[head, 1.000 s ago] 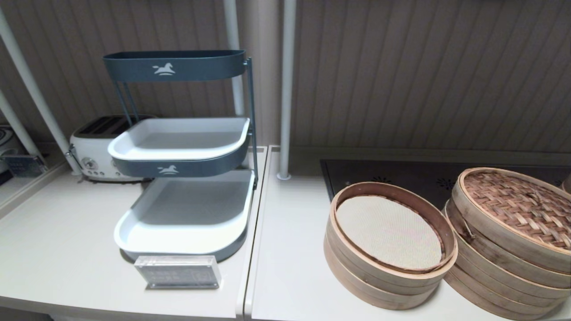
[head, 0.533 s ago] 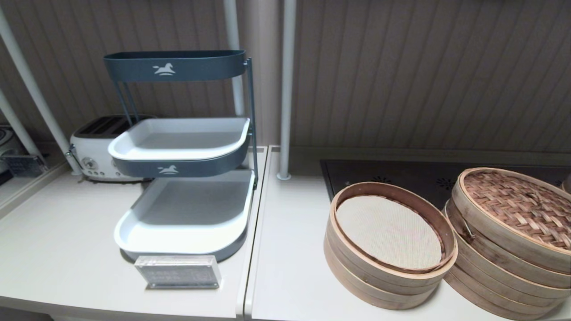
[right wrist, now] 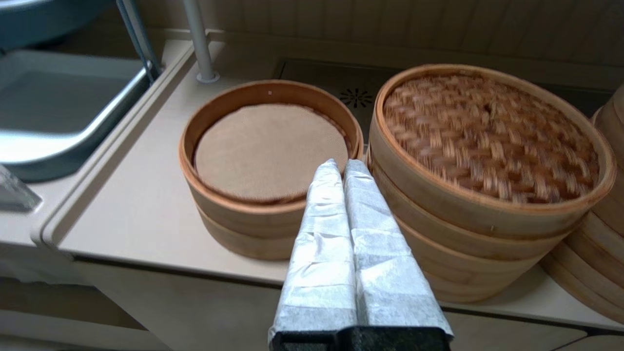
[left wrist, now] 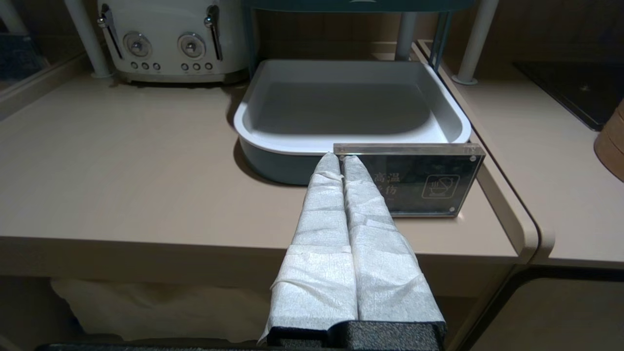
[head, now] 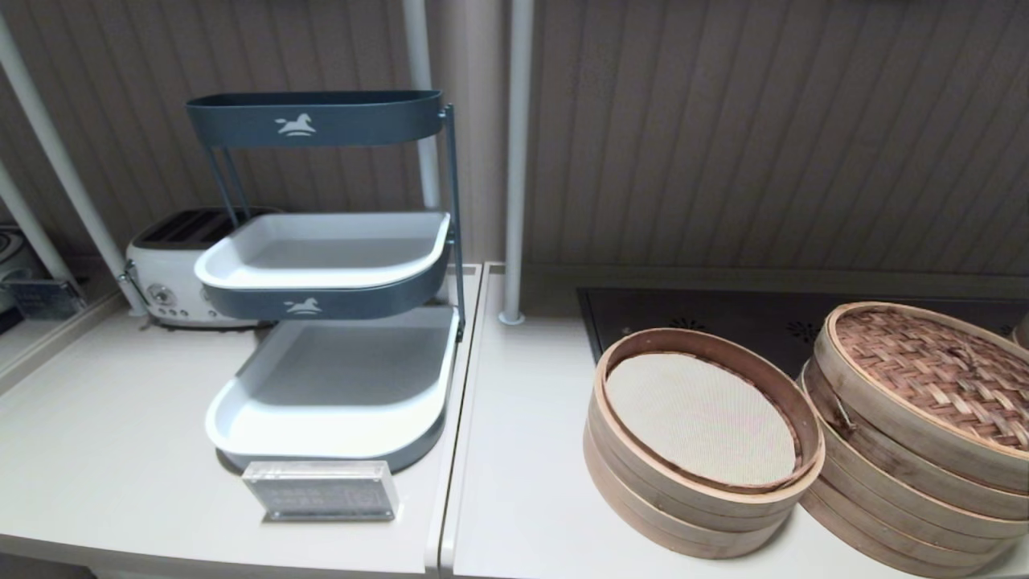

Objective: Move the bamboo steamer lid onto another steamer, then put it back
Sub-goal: Pick up the steamer

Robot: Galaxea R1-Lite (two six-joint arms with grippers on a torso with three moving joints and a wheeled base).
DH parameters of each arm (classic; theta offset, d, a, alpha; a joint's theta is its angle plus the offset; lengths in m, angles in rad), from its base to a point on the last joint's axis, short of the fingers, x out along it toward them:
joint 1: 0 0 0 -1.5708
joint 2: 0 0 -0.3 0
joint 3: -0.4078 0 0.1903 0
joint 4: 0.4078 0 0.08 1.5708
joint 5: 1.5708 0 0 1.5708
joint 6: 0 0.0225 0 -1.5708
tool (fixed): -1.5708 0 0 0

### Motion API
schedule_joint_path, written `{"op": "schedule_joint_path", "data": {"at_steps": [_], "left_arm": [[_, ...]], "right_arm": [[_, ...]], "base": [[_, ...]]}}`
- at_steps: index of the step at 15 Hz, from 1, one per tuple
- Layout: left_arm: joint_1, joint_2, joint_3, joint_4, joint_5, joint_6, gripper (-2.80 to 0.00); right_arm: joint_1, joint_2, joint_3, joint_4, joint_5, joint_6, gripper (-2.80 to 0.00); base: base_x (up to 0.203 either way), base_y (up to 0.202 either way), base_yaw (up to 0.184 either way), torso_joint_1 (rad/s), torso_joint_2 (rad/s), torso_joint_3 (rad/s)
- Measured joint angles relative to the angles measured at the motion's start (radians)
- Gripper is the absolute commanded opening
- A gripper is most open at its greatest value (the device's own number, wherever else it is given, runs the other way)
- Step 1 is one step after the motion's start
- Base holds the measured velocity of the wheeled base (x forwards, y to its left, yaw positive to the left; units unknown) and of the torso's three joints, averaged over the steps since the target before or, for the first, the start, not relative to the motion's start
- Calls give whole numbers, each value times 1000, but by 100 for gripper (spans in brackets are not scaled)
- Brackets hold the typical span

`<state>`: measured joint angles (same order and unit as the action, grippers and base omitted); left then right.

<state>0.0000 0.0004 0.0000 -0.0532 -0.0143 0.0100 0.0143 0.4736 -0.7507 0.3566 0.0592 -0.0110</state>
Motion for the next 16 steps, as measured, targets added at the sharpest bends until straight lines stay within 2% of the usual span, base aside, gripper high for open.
{"op": "schedule_joint_path", "data": {"at_steps": [4, 7, 10, 13, 16], "left_arm": [[0, 0, 0, 0, 0, 0, -280], [0, 0, 0, 0, 0, 0, -280], [0, 0, 0, 0, 0, 0, -280], [0, 0, 0, 0, 0, 0, -280], [0, 0, 0, 0, 0, 0, -280]], "right_arm": [[-36, 285, -288, 166, -15, 73, -280], [-165, 488, -428, 243, -11, 81, -280], [-359, 671, -548, 273, 57, 17, -280], [-552, 859, -717, 386, 193, -79, -280], [-660, 1023, -820, 463, 271, -189, -280]], "base": [[0, 0, 0, 0, 0, 0], [0, 0, 0, 0, 0, 0], [0, 0, 0, 0, 0, 0], [0, 0, 0, 0, 0, 0], [0, 0, 0, 0, 0, 0]]}}
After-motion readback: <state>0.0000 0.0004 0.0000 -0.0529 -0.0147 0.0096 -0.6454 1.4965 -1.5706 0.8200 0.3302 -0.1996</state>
